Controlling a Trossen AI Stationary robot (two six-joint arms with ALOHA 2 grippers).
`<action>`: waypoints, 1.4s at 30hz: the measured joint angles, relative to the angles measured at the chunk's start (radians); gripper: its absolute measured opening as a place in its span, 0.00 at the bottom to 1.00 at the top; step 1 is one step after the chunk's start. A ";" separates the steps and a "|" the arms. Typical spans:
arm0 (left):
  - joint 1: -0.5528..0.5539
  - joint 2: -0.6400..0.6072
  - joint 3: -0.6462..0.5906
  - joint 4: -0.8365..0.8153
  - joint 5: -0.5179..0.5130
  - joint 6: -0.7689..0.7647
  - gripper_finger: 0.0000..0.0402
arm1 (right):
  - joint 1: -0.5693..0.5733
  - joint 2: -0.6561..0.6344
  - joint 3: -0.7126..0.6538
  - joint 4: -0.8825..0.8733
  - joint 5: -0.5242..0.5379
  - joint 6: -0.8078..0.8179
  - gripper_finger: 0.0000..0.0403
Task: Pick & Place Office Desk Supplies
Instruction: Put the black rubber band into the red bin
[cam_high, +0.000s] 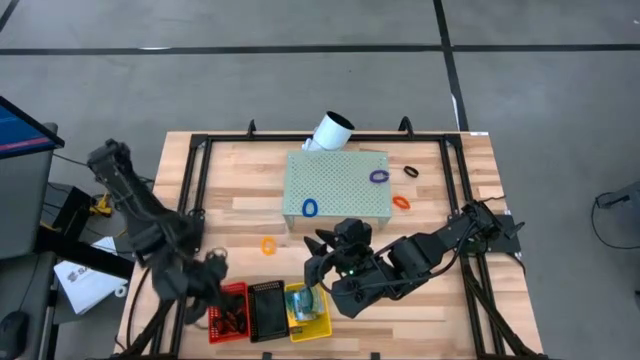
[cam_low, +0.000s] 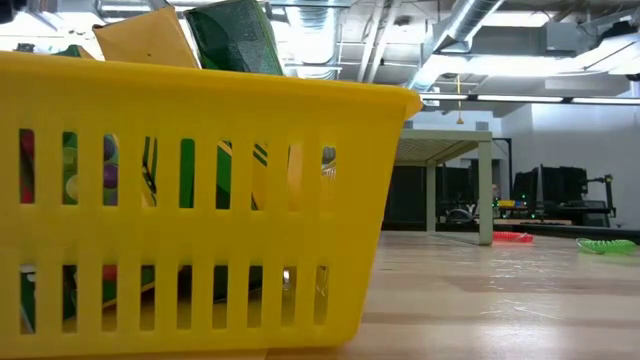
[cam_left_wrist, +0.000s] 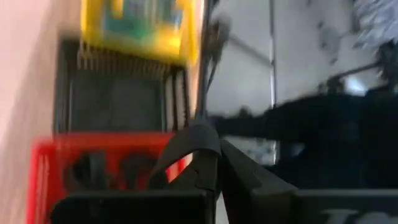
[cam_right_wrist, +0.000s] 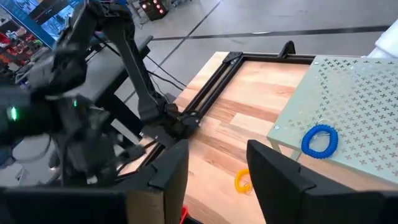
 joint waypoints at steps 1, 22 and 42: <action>-0.029 0.013 -0.020 0.003 0.001 -0.032 0.00 | 0.000 0.000 0.000 0.000 0.000 0.000 0.39; -0.101 0.150 -0.137 0.055 0.082 -0.057 0.49 | 0.006 0.000 0.000 0.005 -0.004 0.019 0.39; -0.101 -0.065 -0.137 0.060 -0.157 0.022 0.52 | 0.014 0.000 0.000 -0.246 -0.076 0.198 0.38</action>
